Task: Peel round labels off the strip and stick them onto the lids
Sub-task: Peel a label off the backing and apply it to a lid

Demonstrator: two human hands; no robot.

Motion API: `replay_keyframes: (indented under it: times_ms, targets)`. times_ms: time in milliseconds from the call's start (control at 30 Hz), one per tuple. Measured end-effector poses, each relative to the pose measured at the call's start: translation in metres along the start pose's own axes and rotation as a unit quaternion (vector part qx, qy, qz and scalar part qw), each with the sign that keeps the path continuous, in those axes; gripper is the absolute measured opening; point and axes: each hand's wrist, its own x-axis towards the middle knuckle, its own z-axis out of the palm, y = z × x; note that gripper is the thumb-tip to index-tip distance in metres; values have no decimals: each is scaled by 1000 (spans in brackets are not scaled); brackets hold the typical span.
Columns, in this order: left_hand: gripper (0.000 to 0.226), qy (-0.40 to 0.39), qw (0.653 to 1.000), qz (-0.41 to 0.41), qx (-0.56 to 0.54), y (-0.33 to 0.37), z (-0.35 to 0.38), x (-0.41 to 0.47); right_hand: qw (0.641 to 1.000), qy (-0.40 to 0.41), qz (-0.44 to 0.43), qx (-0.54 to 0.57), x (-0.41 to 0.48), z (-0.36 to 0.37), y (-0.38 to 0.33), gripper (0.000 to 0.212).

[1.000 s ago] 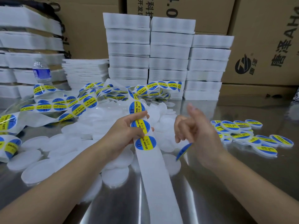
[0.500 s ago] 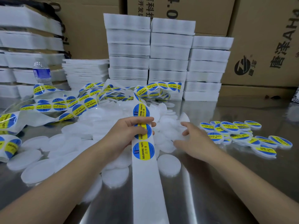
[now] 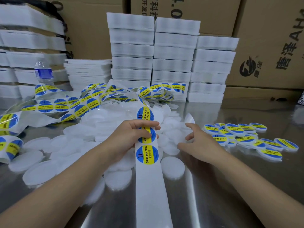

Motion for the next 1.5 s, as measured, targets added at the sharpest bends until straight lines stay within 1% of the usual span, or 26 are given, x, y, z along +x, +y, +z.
replay_keyframes:
  times_ms: [267, 400, 567, 667, 767, 833, 933, 967, 1067, 1133, 1267, 1333, 1400, 1467, 1500]
  targets:
    - [48, -8, 1000, -8, -9, 0, 1, 0, 999, 46, 13, -14, 5, 7, 6, 86]
    - [46, -7, 1000, -3, 5, 1, 2, -1, 997, 69, 6, -43, 7, 14, 7, 85]
    - [43, -2, 1000, -8, 12, 2, 3, -2, 995, 93, -6, -35, 10, 16, 8, 82]
    - [43, 2, 1000, -15, 9, 3, 3, -3, 989, 145, -36, 4, 8, 16, 5, 85]
    - [39, 3, 999, -17, 28, 3, 3, -3, 975, 189, -77, 87, 3, 14, -3, 90]
    - [30, 2, 999, -13, 39, 2, 2, -3, 964, 205, -110, 130, -2, 13, -11, 91]
    - [13, 0, 998, -16, 55, 1, 1, -3, 944, 204, -196, 172, -14, 13, -25, 91]
    - [13, 4, 998, -21, 56, 1, 2, -3, 937, 201, -225, 174, -18, 13, -29, 93]
    - [34, 19, 998, -32, 42, 2, 4, -4, 927, 185, -281, 163, -29, 14, -37, 95]
    - [39, 14, 999, -29, 40, 3, 5, -4, 928, 173, -293, 152, -32, 15, -39, 95]
    - [42, 10, 999, -31, 30, 4, 5, -4, 925, 178, -304, 140, -33, 12, -40, 94]
    - [39, 15, 999, -34, 26, 4, 6, -5, 926, 175, -307, 135, -34, 11, -40, 94]
    - [27, 20, 999, -40, 29, 4, 6, -4, 929, 166, -311, 111, -35, 11, -40, 93]
    - [9, 27, 998, -45, 36, 4, 6, -4, 927, 196, -312, 66, -36, 11, -42, 87]
    - [9, 30, 998, -45, 39, 4, 6, -3, 922, 224, -311, 59, -37, 10, -43, 81]
